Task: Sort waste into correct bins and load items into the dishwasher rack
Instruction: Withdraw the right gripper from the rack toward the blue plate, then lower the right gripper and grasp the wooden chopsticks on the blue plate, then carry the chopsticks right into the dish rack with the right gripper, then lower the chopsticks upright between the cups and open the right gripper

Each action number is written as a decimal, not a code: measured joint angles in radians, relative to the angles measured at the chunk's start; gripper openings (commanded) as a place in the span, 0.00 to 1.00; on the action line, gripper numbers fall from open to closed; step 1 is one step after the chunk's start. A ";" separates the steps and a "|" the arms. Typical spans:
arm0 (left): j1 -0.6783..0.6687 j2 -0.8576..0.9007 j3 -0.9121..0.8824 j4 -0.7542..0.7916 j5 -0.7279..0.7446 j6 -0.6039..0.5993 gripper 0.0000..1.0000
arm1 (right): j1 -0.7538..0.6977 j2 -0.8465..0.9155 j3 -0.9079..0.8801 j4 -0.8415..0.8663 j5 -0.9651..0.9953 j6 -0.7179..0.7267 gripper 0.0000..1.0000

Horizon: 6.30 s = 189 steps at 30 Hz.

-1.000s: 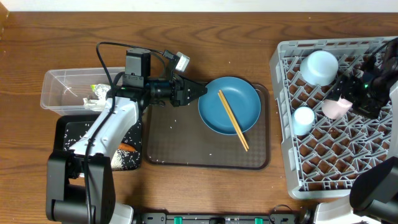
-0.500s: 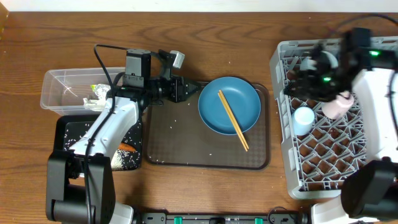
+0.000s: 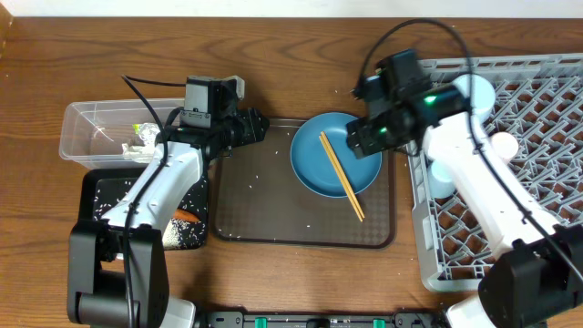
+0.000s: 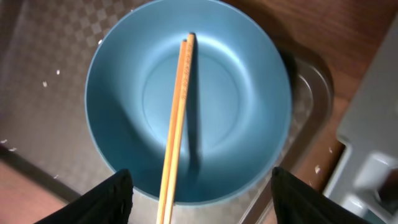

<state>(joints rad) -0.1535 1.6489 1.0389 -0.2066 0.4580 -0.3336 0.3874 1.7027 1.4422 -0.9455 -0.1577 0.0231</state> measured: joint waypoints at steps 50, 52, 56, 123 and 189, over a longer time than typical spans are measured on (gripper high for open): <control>0.000 0.000 0.000 0.000 -0.043 -0.014 0.68 | 0.131 0.000 -0.406 0.456 0.061 0.103 0.27; 0.000 0.000 0.000 0.000 -0.043 -0.014 0.68 | 0.131 0.000 -0.406 0.456 0.067 0.103 0.26; 0.000 0.000 0.000 0.000 -0.043 -0.014 0.68 | 0.131 0.000 -0.412 0.457 0.073 0.103 0.19; 0.000 0.000 0.000 0.001 -0.043 -0.014 0.69 | 0.131 -0.008 -0.473 0.517 0.198 0.064 0.01; 0.000 0.000 0.000 0.001 -0.043 -0.014 0.69 | -0.491 -0.252 -0.453 0.100 0.404 -0.122 0.01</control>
<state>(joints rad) -0.1535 1.6489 1.0389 -0.2054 0.4145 -0.3477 -0.1032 1.4509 0.9890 -0.8455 0.2459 -0.0994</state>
